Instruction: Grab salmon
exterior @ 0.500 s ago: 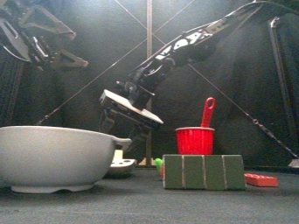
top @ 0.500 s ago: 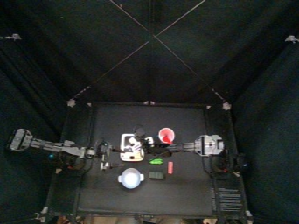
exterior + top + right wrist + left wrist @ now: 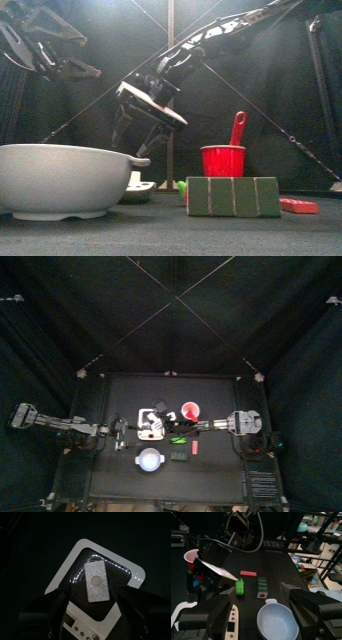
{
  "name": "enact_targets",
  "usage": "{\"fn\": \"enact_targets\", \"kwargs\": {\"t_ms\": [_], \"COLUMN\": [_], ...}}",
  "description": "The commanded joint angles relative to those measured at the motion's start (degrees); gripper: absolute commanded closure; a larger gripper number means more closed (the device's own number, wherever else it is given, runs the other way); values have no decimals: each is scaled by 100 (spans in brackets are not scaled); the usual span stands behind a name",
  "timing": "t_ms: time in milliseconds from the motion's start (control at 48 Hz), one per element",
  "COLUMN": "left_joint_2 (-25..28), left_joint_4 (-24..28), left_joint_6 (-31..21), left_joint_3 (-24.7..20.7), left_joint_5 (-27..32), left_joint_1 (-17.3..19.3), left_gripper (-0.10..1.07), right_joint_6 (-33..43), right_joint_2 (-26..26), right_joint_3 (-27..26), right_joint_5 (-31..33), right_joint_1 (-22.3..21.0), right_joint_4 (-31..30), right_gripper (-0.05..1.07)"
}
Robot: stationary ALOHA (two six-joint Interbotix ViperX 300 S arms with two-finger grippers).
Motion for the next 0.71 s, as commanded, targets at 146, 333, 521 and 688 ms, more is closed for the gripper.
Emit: {"fn": "enact_targets", "kwargs": {"t_ms": [146,333,521,688], "left_joint_2": [18,18,9,18], "left_joint_4": [-9,0,0,0], "left_joint_6": [0,0,0,0], "left_joint_3": [-53,-53,-53,-53], "left_joint_5": [-18,-18,-18,-18], "left_joint_1": [18,18,18,18], "left_gripper": [-5,-5,-5,-5], "right_joint_6": [0,9,44,88], "right_joint_2": [-677,-976,-1143,-1213], "right_joint_3": [141,316,378,387], "right_joint_5": [325,773,1406,2039], "right_joint_1": [404,809,1213,1573], "right_joint_4": [0,35,97,141], "right_gripper": [8,8,8,8]}}
